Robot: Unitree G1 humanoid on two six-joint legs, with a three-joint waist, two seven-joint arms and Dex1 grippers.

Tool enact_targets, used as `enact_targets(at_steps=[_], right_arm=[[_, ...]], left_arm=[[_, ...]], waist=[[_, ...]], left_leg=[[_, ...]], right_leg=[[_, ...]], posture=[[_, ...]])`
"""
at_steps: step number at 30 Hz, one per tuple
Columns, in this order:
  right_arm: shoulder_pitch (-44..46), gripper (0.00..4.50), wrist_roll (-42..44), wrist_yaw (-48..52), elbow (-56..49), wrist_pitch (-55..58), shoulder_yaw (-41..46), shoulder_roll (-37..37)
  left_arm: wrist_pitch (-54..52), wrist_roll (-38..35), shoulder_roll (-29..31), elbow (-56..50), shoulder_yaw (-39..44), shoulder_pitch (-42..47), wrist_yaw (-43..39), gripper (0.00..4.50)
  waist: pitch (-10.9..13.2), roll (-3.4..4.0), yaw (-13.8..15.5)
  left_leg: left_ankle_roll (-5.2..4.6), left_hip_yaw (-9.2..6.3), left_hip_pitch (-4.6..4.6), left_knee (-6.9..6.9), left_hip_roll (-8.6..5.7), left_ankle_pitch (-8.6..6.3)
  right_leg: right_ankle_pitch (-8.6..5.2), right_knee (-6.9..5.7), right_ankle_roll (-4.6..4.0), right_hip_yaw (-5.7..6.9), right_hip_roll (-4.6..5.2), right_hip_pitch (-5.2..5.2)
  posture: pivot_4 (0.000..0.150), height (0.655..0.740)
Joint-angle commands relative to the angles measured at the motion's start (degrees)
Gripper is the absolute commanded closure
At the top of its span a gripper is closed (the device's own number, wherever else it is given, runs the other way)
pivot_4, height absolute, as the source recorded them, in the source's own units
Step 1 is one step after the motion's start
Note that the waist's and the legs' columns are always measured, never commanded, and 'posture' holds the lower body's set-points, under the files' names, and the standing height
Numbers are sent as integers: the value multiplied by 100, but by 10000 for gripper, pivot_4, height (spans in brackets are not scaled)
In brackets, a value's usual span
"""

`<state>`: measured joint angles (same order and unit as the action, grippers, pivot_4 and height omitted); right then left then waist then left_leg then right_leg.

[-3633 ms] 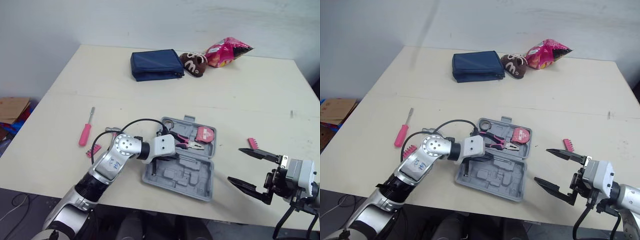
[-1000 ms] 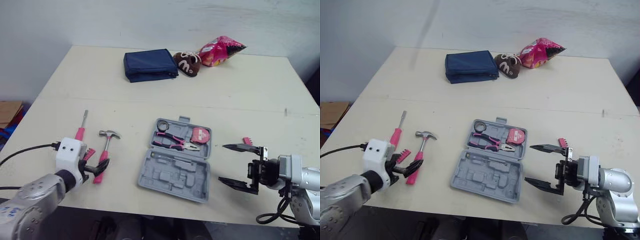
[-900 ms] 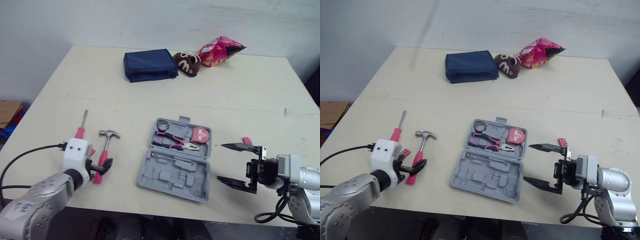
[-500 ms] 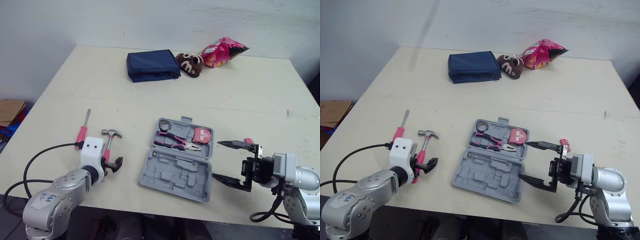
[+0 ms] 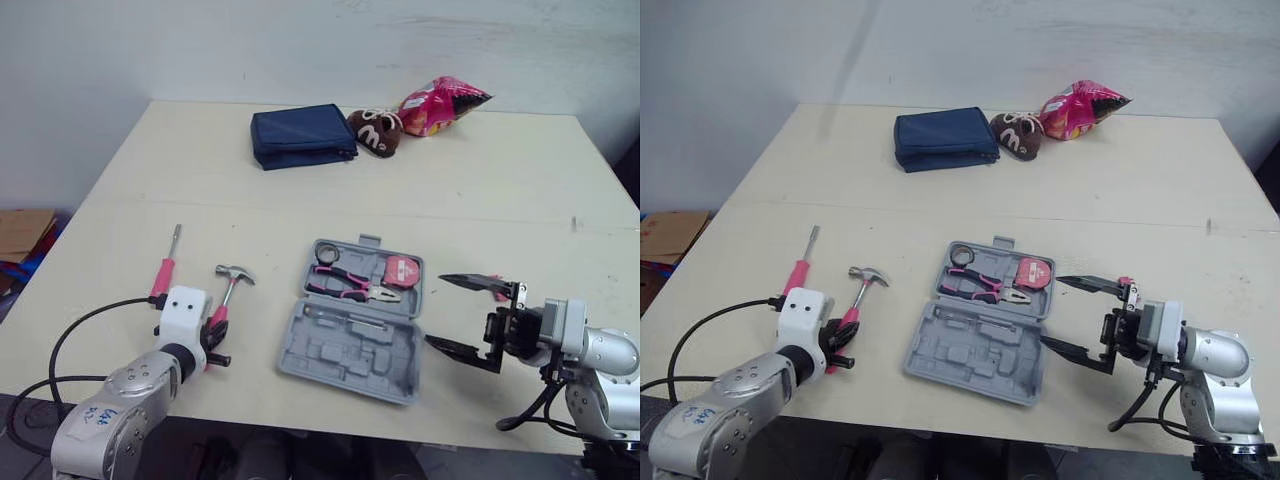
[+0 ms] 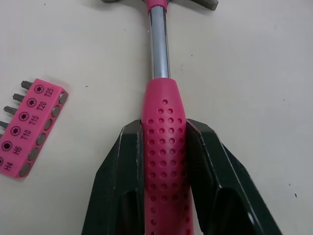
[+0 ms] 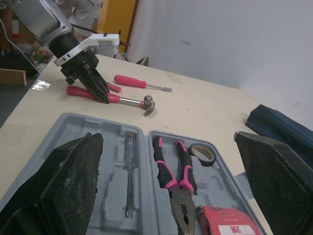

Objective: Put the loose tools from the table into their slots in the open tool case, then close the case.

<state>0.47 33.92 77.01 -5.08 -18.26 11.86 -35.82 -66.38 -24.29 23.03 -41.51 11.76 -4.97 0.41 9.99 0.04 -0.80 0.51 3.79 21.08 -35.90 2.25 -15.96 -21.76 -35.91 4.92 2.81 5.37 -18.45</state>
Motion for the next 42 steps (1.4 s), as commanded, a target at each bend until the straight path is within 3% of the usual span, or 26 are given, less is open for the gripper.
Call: enact_targets(at_steps=[1,4,11,15,18,24,28,36,42], right_arm=[[-103,0,74,35,-146,-159,231,-93],[-225,0,60,-43,-309,-143,336,-183],[-547,0,142,-233,-744,0,693,-450],[-861,0,156,-279,-842,81,966,-598],[-988,0,145,-364,-883,126,1079,-638],[-1419,0,160,-412,-1046,225,1312,-688],[-1629,0,156,-555,-1255,316,1428,-682],[-2022,0,145,-985,-1966,613,1559,-632],[-2161,0,136,-1379,-2543,929,1594,-646]], left_arm=[[1318,77,45,278,144,82,-699,39337],[2531,31,503,305,61,101,-1859,39337],[4326,-79,1698,662,-416,439,-4321,39337],[3997,-550,2073,864,-1164,1656,-5491,39337],[3978,-376,2168,1049,-1857,2386,-6089,39337],[3743,557,1951,1740,-3442,3802,-6665,39337],[3462,1242,1580,2138,-4169,4406,-6514,39337],[3490,1990,1053,3058,-4735,5167,-6681,39337],[3033,1986,1010,2855,-4867,5198,-7003,39337]], waist=[[2,-3,45],[25,-41,85],[29,-38,83],[33,-41,134],[33,-41,142],[45,-53,96],[52,-62,82],[57,-70,95],[58,-72,94]], left_leg=[[-1,-1,1,0,0,1],[0,-2,22,-1,2,2],[11,7,52,-3,0,-22],[5,4,62,-8,-2,-24],[-1,7,62,-14,-8,-22],[-6,8,56,-16,-14,-9],[-8,10,48,-16,-17,-2],[0,0,50,-17,-15,12],[2,-2,52,-16,-16,14]], right_leg=[[1,-1,-2,1,0,-2],[2,2,-6,4,1,-17],[-1,62,-9,8,5,-16],[-1,75,-7,17,4,-14],[4,72,3,14,4,-11],[6,45,26,9,-4,-14],[8,30,30,1,-4,-15],[9,22,32,4,-4,-19],[7,23,34,4,-2,-19]], posture=[[1500,7400],[1500,7400],[1500,7400],[1500,7400],[1500,7400],[1500,7400],[1500,7400],[1500,7400],[1500,7400]])
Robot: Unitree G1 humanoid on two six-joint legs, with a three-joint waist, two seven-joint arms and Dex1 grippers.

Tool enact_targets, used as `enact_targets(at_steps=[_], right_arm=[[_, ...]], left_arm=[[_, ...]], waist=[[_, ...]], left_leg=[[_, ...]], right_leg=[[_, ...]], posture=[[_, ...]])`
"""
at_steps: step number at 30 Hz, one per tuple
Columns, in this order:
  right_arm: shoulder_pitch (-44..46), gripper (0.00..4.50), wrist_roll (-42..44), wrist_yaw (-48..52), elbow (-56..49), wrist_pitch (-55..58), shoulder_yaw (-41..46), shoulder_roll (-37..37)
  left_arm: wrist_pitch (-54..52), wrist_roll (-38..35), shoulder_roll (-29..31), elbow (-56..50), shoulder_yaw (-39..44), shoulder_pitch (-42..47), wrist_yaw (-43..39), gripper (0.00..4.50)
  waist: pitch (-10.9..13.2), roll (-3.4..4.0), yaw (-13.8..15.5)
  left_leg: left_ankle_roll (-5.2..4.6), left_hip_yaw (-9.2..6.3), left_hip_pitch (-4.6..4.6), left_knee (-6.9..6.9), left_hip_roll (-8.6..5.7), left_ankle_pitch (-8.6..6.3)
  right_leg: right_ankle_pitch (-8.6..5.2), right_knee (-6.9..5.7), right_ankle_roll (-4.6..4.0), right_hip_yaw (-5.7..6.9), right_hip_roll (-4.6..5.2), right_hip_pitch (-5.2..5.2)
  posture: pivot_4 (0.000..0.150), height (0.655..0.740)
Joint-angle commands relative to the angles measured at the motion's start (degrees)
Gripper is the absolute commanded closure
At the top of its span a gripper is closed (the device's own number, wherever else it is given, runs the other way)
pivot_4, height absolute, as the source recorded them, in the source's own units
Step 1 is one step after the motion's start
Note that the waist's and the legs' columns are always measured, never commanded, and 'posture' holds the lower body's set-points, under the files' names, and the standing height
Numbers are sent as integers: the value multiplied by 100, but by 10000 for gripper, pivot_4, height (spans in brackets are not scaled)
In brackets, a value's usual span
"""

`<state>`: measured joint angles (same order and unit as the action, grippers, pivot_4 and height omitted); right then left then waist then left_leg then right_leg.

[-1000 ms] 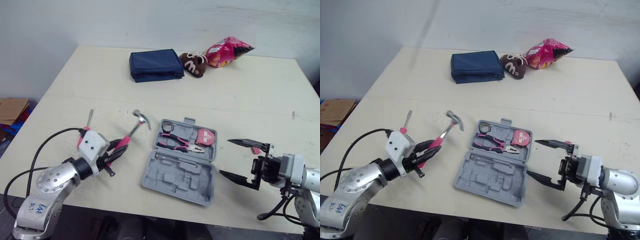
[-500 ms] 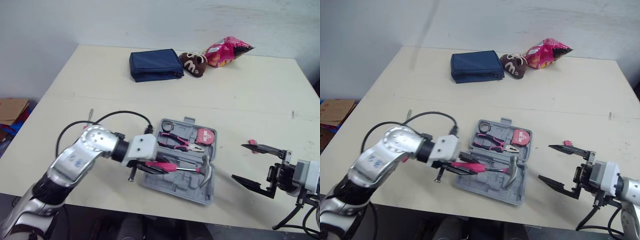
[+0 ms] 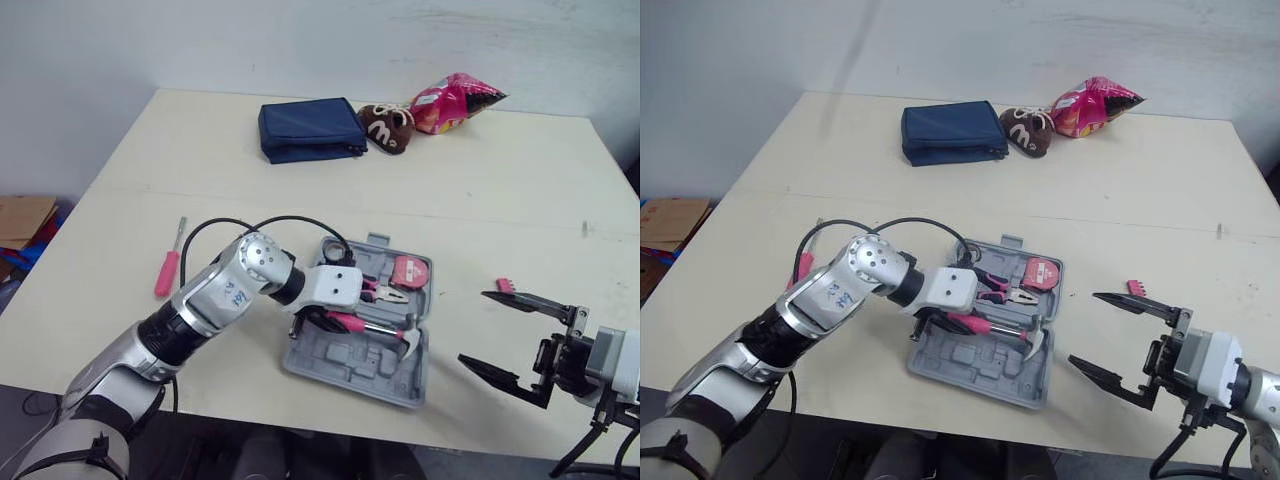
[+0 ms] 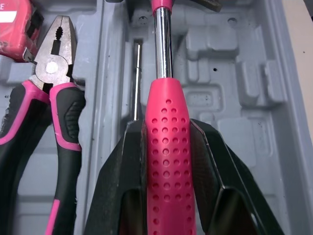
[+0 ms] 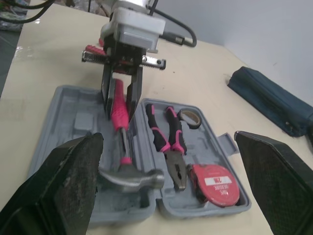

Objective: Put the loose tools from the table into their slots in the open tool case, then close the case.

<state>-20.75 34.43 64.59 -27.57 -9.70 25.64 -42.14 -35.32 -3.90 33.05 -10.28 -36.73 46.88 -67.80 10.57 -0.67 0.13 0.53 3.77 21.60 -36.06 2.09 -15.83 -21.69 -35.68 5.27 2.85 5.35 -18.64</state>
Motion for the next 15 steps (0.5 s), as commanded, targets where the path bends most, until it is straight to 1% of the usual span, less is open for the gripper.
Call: enact_targets(at_steps=[1,10,15], right_arm=[[-55,0,85,-163,-327,92,221,-12],[-50,0,35,-251,-320,87,179,17],[39,0,-4,-234,-189,37,118,40]], left_arm=[[-108,-53,-18,-296,-19,3,-185,39337],[-452,389,-275,-77,-173,77,145,39337],[-389,556,-314,-42,-327,69,90,39337]], waist=[[0,0,0],[3,-5,7],[3,-5,-1]], left_leg=[[1,0,0,0,0,0],[-9,-3,1,-4,-9,5],[-9,-4,0,-4,-9,6]], right_leg=[[-1,0,0,0,0,0],[0,-8,3,0,7,1],[0,-10,3,0,7,1]], posture=[[1500,7400],[1500,7400],[1500,7400]])
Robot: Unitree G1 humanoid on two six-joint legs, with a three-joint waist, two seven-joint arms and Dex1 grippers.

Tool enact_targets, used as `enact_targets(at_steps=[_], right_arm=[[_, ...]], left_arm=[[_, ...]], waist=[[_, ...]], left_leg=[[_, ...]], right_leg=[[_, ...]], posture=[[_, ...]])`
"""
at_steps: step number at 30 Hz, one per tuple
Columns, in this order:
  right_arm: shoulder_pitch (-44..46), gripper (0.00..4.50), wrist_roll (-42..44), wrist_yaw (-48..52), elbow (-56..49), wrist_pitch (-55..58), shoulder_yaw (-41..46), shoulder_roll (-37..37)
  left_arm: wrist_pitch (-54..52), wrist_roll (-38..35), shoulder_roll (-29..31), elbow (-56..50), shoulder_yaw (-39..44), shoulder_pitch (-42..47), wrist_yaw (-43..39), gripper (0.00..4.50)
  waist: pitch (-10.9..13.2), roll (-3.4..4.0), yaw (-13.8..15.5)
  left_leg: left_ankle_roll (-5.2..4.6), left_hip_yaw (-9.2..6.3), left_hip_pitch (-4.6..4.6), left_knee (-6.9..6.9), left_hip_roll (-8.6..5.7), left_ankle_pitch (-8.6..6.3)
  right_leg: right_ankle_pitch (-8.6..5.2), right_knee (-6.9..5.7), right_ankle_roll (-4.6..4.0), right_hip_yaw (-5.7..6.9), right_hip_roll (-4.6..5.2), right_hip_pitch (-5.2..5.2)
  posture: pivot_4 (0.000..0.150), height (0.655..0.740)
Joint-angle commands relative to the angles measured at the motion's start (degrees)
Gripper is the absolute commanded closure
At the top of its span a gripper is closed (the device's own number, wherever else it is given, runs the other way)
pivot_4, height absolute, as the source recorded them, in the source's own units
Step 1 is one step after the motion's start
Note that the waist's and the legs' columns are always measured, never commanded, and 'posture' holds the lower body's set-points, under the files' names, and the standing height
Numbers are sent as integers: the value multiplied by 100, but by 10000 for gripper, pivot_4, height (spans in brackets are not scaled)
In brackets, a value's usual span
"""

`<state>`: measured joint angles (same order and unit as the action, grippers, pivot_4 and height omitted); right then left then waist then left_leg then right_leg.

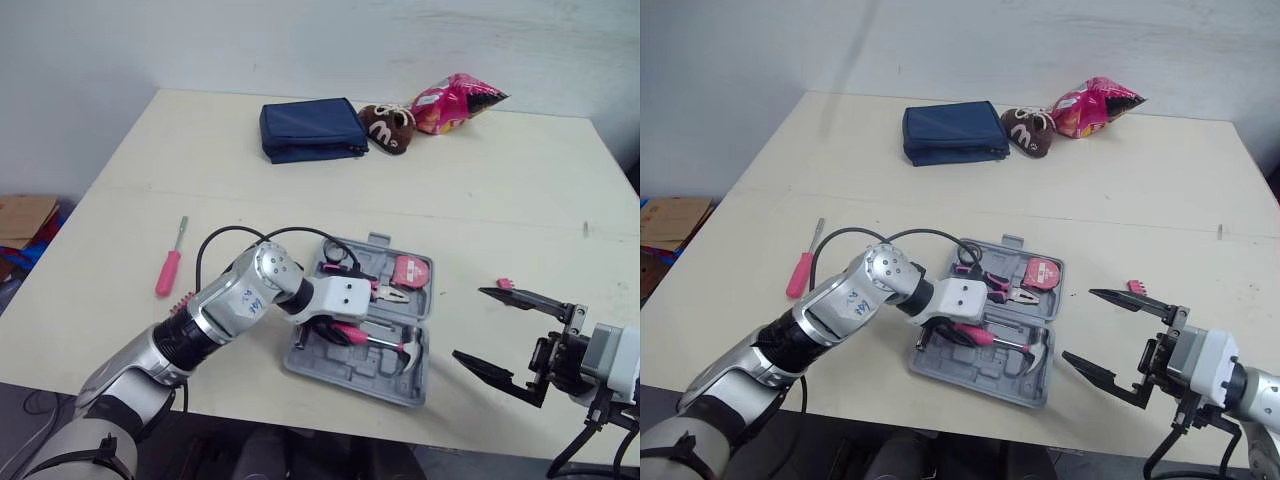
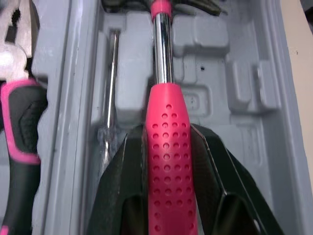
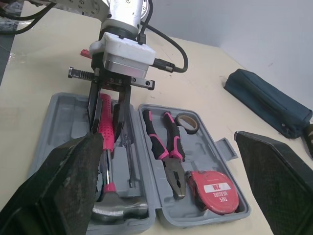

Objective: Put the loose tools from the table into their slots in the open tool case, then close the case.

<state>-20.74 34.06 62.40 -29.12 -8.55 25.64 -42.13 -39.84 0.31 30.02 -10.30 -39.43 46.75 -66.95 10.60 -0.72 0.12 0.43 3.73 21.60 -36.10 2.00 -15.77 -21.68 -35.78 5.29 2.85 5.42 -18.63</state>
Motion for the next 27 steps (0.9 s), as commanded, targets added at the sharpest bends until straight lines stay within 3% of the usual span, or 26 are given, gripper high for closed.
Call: enact_targets(at_steps=[1,4,9,14,17,21,27], right_arm=[[51,0,25,-12,-18,-81,111,42],[68,0,12,-3,7,-90,97,51],[72,0,-27,-19,9,-95,94,65],[33,0,-46,-75,-113,-51,86,88],[4,0,-45,-106,-173,-41,71,93],[10,0,-57,-89,-129,-74,40,92],[90,0,-116,63,185,-248,-16,124]], left_arm=[[55,143,-68,-22,-34,74,59,39337],[149,223,-91,4,-6,90,106,39337],[726,6,-16,-150,465,-84,118,16843],[1106,-720,-185,-265,1188,-415,17,16843],[1451,-1035,-377,-109,1628,-787,191,25006],[1840,-1029,-526,71,1758,-1173,385,44556],[2072,-739,-574,370,1567,-1628,628,44830]], waist=[[0,0,1],[0,0,6],[0,0,7],[0,0,-2],[0,0,-1],[0,0,-2],[0,-1,-3]], left_leg=[[0,0,-1,0,0,0],[-1,0,-1,0,0,1],[-4,0,-1,-1,-4,2],[-3,0,-1,0,-3,3],[-4,-2,-1,-4,-3,4],[-4,-2,-3,-5,-4,4],[-5,-1,-5,-3,-5,3]], right_leg=[[0,-1,0,0,0,0],[0,-2,0,1,0,0],[0,-3,0,1,6,0],[0,-3,0,2,6,0],[0,-5,1,5,7,2],[1,-7,1,5,6,2],[1,-7,2,5,7,2]], posture=[[1500,7400],[1500,7400],[1500,7400],[1500,7400],[1500,7400],[1500,7400],[1500,7400]])
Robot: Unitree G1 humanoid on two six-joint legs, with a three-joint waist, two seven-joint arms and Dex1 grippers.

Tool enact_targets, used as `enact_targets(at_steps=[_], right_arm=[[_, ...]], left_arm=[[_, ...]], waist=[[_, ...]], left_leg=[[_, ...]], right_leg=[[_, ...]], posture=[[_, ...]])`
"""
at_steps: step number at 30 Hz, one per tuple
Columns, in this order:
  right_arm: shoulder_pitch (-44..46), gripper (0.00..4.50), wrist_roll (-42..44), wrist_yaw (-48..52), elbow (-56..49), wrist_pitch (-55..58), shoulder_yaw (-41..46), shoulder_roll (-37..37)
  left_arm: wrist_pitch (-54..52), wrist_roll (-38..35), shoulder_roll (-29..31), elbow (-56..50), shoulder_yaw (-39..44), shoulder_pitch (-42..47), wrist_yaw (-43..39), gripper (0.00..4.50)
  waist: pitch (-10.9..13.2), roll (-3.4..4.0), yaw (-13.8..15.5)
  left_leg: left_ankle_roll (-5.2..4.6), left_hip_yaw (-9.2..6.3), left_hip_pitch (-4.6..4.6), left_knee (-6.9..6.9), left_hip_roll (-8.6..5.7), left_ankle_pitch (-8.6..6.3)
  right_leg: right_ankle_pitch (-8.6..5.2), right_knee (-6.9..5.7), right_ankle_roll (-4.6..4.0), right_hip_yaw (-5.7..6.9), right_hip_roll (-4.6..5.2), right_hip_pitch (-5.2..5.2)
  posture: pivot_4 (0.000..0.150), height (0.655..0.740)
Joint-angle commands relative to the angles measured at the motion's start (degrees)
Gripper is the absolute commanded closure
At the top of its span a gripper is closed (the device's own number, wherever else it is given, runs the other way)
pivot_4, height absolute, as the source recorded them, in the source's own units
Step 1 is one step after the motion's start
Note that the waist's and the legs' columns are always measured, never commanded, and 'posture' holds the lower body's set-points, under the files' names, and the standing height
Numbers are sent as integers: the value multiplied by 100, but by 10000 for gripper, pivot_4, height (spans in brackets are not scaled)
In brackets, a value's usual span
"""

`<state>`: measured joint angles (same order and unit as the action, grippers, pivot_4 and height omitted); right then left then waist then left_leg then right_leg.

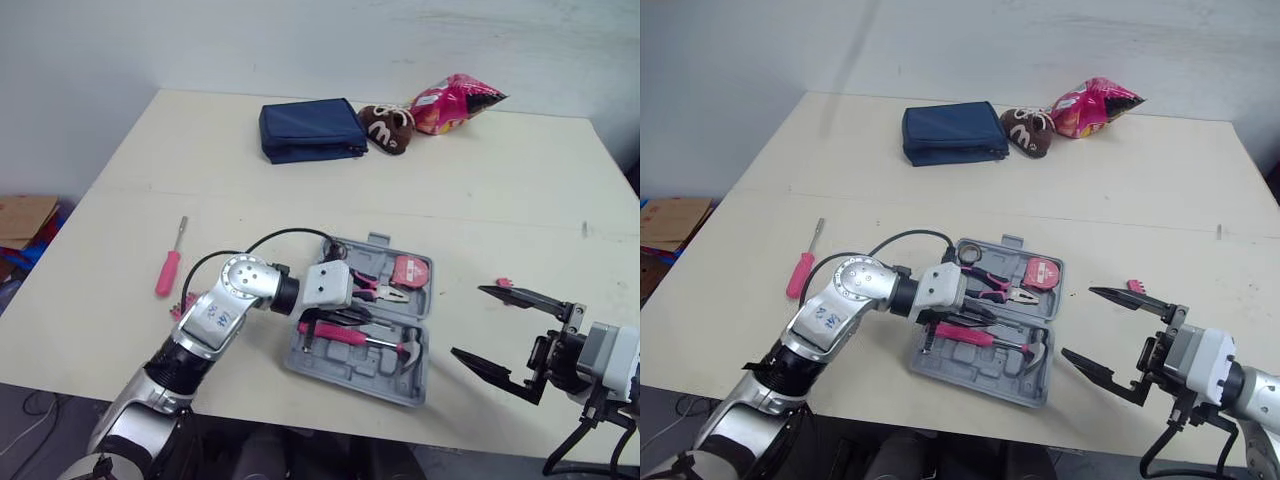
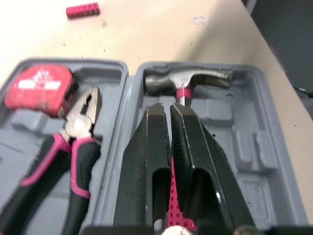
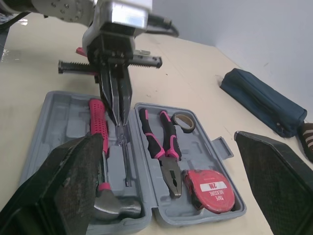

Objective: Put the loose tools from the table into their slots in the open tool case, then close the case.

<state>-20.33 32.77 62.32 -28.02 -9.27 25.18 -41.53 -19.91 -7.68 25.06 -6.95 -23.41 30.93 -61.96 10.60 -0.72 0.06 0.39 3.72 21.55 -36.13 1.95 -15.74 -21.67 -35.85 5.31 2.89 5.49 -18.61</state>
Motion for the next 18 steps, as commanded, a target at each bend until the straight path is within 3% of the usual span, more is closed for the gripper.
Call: enact_targets(at_steps=[1,18], right_arm=[[53,0,6,92,116,-205,29,71],[-12,0,-15,152,188,-257,130,59]], left_arm=[[67,82,-127,75,-59,-69,183,44830],[109,857,172,383,-782,-231,116,44830]], waist=[[1,-1,3],[-1,-2,4]], left_leg=[[0,0,0,-1,-1,0],[-1,0,-13,3,-2,-1]], right_leg=[[0,-1,0,0,0,0],[1,-1,1,-1,4,12]], posture=[[1500,7400],[1500,7400]])
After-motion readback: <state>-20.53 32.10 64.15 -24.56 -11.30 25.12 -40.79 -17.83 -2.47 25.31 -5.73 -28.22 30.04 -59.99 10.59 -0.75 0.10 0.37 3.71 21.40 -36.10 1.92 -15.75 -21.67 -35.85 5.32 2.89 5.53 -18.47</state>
